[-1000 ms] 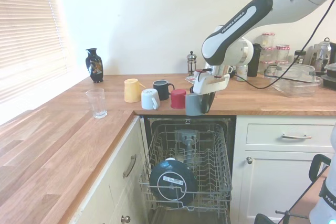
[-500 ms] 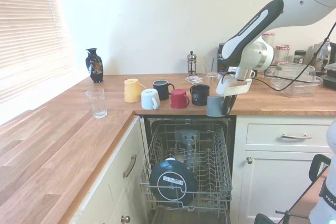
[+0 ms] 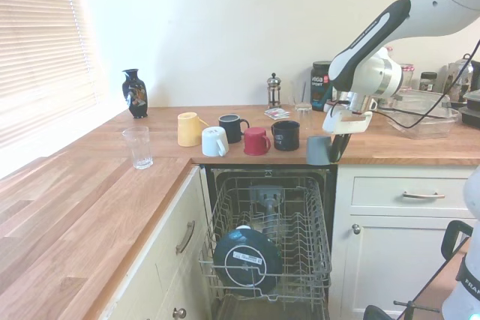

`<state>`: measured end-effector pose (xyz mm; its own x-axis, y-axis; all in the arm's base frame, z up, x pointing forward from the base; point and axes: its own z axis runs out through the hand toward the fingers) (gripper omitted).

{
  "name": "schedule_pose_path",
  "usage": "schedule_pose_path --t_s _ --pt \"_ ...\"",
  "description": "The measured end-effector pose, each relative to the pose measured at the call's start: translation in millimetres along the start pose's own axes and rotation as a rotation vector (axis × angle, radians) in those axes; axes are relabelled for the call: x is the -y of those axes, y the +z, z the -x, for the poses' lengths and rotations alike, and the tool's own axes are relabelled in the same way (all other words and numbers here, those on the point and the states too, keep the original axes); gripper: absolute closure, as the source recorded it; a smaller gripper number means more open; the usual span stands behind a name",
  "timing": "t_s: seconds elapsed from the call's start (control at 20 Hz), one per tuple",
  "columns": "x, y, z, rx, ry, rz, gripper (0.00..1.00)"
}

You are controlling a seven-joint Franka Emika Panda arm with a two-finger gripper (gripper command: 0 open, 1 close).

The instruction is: Unload a mug from dishwasher

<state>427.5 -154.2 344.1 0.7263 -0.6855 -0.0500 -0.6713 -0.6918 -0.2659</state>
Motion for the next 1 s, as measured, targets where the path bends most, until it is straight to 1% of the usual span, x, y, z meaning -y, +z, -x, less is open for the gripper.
schedule_pose_path --t_s 0.05,0.25,0.4,0.8,1.0 --pt "2.5 -4.4 -0.8 -0.005 -0.006 -0.003 1.00" --pt "13.3 -29.5 -10.2 -0.058 -0.014 -0.025 1.00" --pt "15.4 -37.2 -13.2 -0.069 -0.006 -0.027 1.00" --pt "-10.9 -35.0 -28.9 -0.094 0.052 0.012 1.00" --pt "-15.2 -24.3 -42.7 -0.118 0.083 0.032 1.00"
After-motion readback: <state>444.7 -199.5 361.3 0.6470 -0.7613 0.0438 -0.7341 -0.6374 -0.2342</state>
